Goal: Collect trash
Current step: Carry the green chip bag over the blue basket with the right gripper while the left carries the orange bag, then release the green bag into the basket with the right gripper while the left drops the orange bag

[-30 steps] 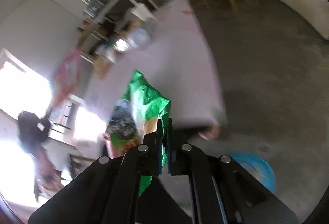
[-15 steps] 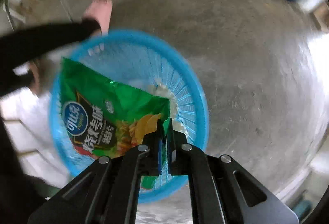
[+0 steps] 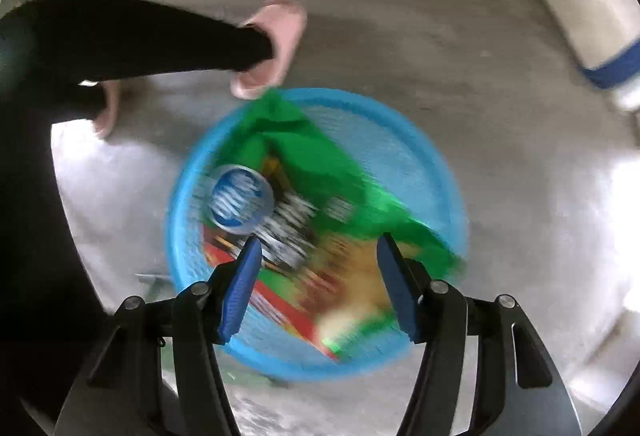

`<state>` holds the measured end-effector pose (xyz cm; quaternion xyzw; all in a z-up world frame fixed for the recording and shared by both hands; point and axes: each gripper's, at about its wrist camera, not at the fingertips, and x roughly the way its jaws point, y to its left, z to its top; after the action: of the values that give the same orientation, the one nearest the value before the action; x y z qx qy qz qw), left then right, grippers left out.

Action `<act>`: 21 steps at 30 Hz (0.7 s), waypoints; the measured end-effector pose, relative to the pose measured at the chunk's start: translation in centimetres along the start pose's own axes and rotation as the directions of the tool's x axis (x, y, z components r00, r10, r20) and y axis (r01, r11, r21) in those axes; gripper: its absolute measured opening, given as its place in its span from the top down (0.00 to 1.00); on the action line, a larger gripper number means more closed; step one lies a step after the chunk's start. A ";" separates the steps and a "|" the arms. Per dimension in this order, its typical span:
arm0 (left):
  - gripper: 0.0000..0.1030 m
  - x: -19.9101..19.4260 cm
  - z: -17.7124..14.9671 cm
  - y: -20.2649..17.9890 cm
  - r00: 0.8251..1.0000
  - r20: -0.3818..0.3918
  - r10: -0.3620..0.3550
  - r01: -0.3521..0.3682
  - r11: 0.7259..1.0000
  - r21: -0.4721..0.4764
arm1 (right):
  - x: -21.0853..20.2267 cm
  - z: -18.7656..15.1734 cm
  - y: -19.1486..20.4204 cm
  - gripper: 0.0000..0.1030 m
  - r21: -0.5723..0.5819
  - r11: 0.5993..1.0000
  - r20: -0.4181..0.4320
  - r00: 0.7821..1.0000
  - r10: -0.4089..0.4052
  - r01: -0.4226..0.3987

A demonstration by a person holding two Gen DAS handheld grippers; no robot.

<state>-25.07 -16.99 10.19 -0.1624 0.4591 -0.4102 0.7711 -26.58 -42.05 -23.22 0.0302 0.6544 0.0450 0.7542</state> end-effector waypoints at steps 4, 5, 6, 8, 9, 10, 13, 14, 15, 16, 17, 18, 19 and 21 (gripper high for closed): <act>1.00 2.3 -0.2 -1.4 0.998 -0.069 -0.012 0.015 0.999 0.050 | 10.9 1.7 1.6 0.69 -0.064 0.998 -0.199 0.980 -0.017 0.005; 1.00 2.8 -0.3 -1.6 0.996 -0.085 -0.013 0.018 0.998 0.053 | 13.0 1.6 1.4 0.70 -0.071 0.997 -0.251 0.966 -0.056 0.039; 1.00 3.5 -0.4 -2.0 0.994 -0.110 -0.020 0.026 0.998 0.055 | 16.5 1.4 0.6 0.70 -0.039 0.998 -0.351 0.935 -0.059 0.048; 1.00 4.5 -0.8 -3.0 0.986 -0.160 -0.037 0.050 0.996 0.078 | 19.4 1.1 -1.1 0.71 0.049 0.998 -0.402 0.915 -0.020 0.043; 1.00 4.8 -0.9 -3.3 0.984 -0.173 -0.032 0.048 0.995 0.090 | 19.4 1.6 -1.9 0.71 0.099 0.994 -0.355 0.935 -0.003 0.040; 1.00 5.2 -1.1 -3.7 0.981 -0.191 -0.029 0.050 0.993 0.106 | 19.4 1.9 -2.3 0.71 0.127 0.991 -0.366 0.931 0.005 0.044; 1.00 6.2 -1.7 -4.3 0.969 -0.247 -0.022 0.056 0.990 0.132 | 19.6 2.5 -2.5 0.71 0.163 0.985 -0.382 0.924 0.017 0.049; 1.00 6.5 -1.9 -4.4 0.965 -0.262 -0.010 0.048 0.989 0.141 | 19.3 2.6 -2.6 0.68 0.168 0.985 -0.383 0.923 0.028 0.040; 1.00 7.0 -2.3 -4.5 0.958 -0.288 0.012 0.035 0.987 0.159 | 18.5 2.9 -2.6 0.68 0.192 0.981 -0.368 0.928 0.051 0.022; 1.00 7.5 -2.6 -4.5 0.949 -0.313 0.032 0.023 0.985 0.172 | 16.9 2.9 -3.0 0.65 0.224 0.974 -0.322 0.945 0.059 0.016; 1.00 8.2 -3.2 -4.5 0.936 -0.347 0.059 0.008 0.982 0.186 | 14.9 2.8 -3.8 0.59 0.260 0.966 -0.268 0.961 0.074 -0.002; 1.00 8.7 -3.6 -4.4 0.925 -0.373 0.073 0.001 0.981 0.195 | 13.2 2.5 -4.3 0.55 0.289 0.957 -0.229 0.969 0.091 -0.022; 1.00 9.5 -4.2 -4.4 0.906 -0.412 0.098 -0.011 0.978 0.209 | 11.2 2.0 -5.1 0.52 0.322 0.945 -0.183 0.975 0.124 -0.060; 1.00 11.3 -5.6 -4.1 0.866 -0.481 0.138 -0.027 0.973 0.230 | 6.3 0.9 -7.3 0.52 0.396 0.910 -0.063 0.985 0.159 -0.122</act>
<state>-29.04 -27.61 3.38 0.0520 0.6002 -0.4516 0.6581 -24.56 -48.65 -30.09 0.2248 0.6809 -0.0307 0.6963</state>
